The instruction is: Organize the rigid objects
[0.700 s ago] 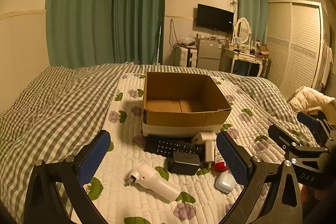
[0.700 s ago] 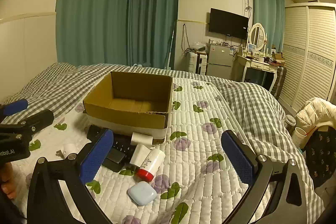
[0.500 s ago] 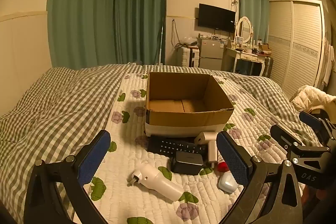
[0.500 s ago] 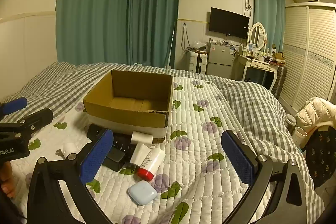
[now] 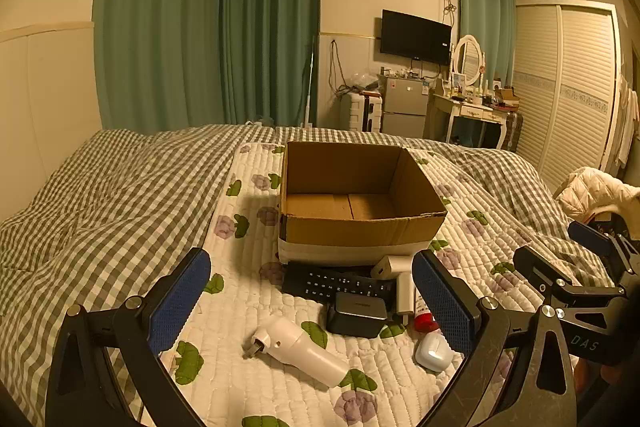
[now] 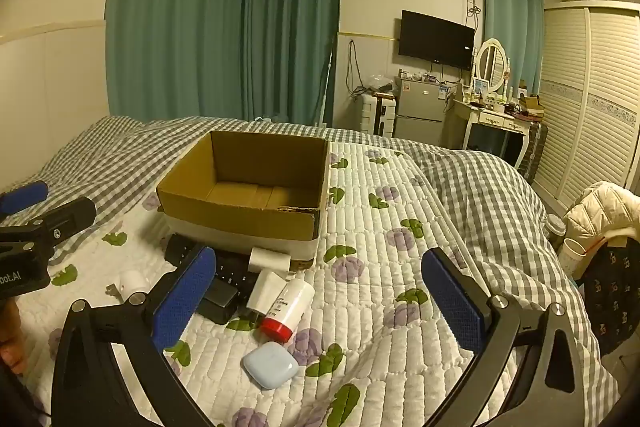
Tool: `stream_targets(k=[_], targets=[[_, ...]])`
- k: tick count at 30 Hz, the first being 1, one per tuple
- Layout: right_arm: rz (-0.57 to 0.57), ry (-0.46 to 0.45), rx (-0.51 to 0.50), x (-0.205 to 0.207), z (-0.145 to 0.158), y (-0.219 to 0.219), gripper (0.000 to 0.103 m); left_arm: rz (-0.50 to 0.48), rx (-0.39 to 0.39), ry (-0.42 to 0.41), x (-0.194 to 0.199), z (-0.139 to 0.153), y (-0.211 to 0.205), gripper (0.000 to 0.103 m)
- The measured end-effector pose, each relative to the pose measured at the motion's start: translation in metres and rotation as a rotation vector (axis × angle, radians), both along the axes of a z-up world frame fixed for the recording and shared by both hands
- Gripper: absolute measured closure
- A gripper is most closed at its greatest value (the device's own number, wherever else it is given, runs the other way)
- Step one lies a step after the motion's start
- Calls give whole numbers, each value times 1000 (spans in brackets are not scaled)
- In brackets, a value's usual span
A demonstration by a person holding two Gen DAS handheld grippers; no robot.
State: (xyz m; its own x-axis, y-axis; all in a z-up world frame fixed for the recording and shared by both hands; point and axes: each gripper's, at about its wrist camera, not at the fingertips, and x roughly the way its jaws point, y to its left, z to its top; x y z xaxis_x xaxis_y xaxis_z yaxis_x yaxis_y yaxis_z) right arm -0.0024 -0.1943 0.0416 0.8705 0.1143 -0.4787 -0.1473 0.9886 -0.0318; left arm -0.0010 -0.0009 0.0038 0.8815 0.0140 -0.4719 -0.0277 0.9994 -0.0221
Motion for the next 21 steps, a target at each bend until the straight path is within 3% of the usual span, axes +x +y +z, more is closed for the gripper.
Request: stream_targets(k=[21], targets=[[10,24,5,2,-3,-2,0,13,-4,5,2,-1,1,0]])
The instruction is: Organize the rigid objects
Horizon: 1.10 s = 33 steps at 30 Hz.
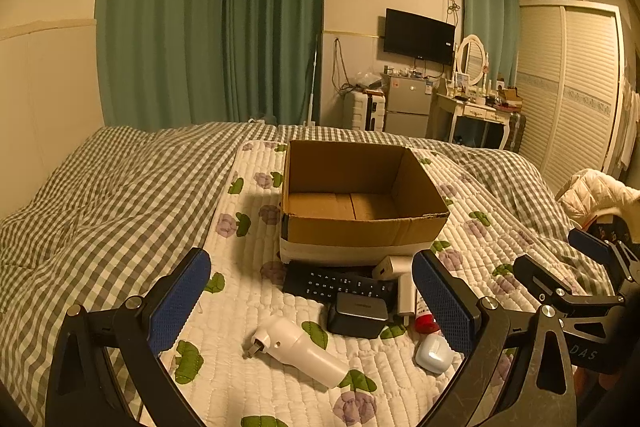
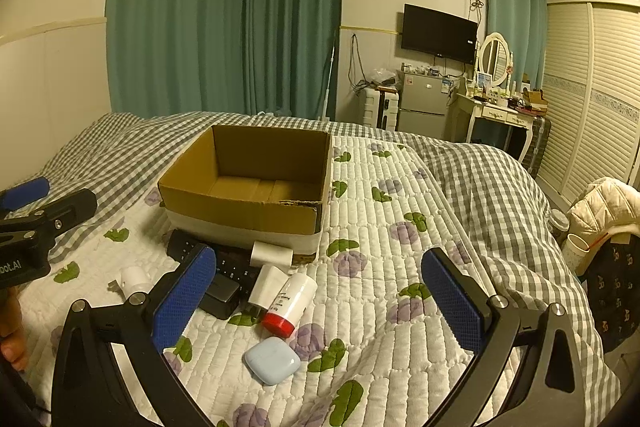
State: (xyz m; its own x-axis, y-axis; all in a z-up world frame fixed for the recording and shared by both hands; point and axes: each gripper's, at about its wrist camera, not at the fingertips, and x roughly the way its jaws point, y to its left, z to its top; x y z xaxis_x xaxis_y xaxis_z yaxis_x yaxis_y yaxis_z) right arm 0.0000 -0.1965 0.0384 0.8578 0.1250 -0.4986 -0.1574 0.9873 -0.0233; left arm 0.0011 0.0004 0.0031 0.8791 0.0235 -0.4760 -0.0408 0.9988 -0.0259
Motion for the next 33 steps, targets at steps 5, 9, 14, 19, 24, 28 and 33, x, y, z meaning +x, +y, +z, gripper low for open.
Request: stream_targets(k=[5,9,14,19,24,28,33], targets=[[4,9,-2,1,-1,1,0,0,-7,9,0,0,-1,0],[1,12,-1,0,-1,2,0,1,0,8,1,0,-1,0],[2,16,-6,1,-1,2,0,4,1,12,2,-1,0,0],[2,18,-5,1,-1,3,0,2,8,11,1,-2,0,0],[2,23,-4,0,-2,3,0,-3,7,9,2,-2,0,0],[4,26,-3,1,-1,3,0,-3,5,9,1,-3,-1,0],[3,27,-2,1,-1,3,0,-2,10,9,1,-2,-1,0]])
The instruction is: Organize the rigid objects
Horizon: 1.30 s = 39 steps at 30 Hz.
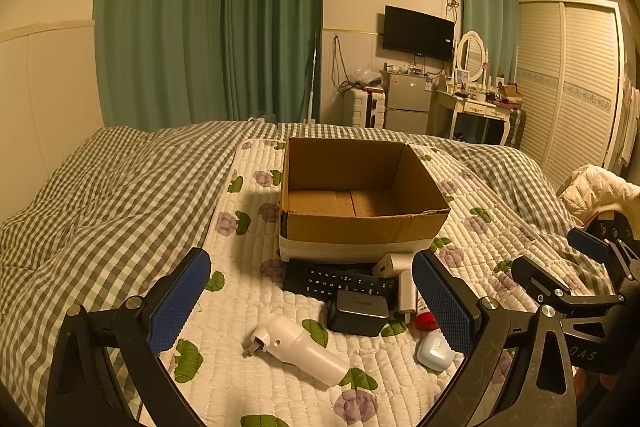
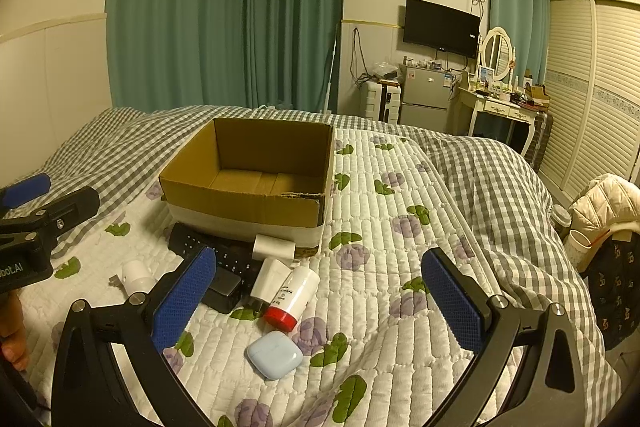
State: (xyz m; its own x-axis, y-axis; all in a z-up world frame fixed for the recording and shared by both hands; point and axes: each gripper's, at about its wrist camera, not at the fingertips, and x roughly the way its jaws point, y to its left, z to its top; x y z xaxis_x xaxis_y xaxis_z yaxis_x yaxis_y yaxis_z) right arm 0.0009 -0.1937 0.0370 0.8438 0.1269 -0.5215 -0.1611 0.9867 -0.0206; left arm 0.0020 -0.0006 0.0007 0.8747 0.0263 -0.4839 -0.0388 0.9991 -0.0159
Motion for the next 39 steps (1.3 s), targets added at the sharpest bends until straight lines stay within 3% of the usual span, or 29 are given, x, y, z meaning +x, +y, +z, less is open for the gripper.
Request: stream_targets(k=[17,26,29,39], targets=[[16,15,1,1,-1,1,0,8,-4,-1,4,4,0,0],[52,72,5,10,-12,4,0,38,44,56,10,-11,4,0],[94,137,-5,19,-26,11,0,55,55,115,16,-24,11,0],[166,556,-66,67,-117,36,2,41,82,367,40,-88,2,1]])
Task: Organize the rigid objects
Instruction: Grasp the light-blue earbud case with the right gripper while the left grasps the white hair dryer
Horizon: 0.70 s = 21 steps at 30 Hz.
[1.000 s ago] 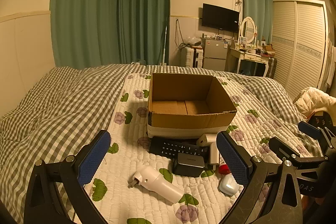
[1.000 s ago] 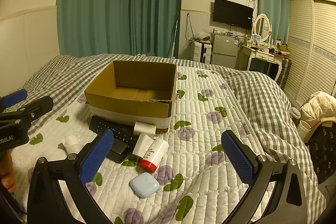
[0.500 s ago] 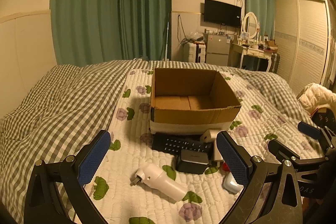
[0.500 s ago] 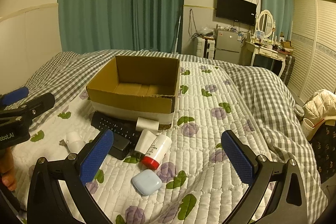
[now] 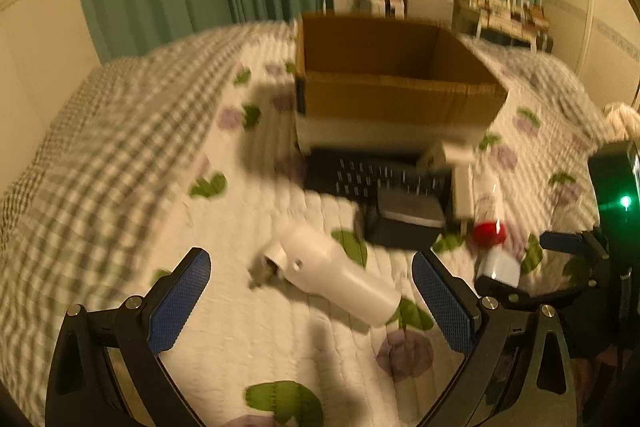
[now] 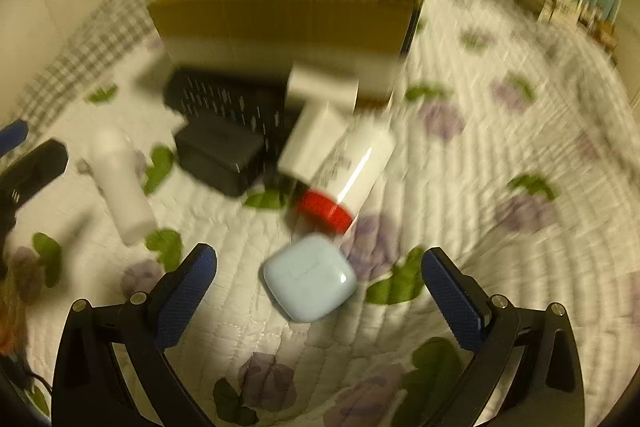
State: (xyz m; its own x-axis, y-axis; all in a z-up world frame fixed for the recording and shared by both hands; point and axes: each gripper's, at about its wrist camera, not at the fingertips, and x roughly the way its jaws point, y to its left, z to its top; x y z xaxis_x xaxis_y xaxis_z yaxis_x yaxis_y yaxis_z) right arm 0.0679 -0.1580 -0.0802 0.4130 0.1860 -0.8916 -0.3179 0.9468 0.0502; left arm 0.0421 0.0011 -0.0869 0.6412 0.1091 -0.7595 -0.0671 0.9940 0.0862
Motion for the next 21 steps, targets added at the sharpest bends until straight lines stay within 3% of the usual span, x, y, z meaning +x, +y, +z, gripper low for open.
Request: stream_targets(k=[4,6,9,13,17,21], targets=[[6,77,-19,9,-21,2,10,2,-4,84,11,-21,-8,2],[10,96,-29,10,-28,2,31,11,-16,118,17,-29,-9,3],[13,90,-17,8,-31,0,46,20,-11,163,25,-39,-11,12],[9,74,-7,2,-25,-7,46,41,-35,234,40,-55,-9,17],[-8,65,2,4,-16,-15,46,61,-35,236,50,-55,-6,49],[-15,47,18,2,-9,-25,46,45,-66,218,48,-47,-2,59]])
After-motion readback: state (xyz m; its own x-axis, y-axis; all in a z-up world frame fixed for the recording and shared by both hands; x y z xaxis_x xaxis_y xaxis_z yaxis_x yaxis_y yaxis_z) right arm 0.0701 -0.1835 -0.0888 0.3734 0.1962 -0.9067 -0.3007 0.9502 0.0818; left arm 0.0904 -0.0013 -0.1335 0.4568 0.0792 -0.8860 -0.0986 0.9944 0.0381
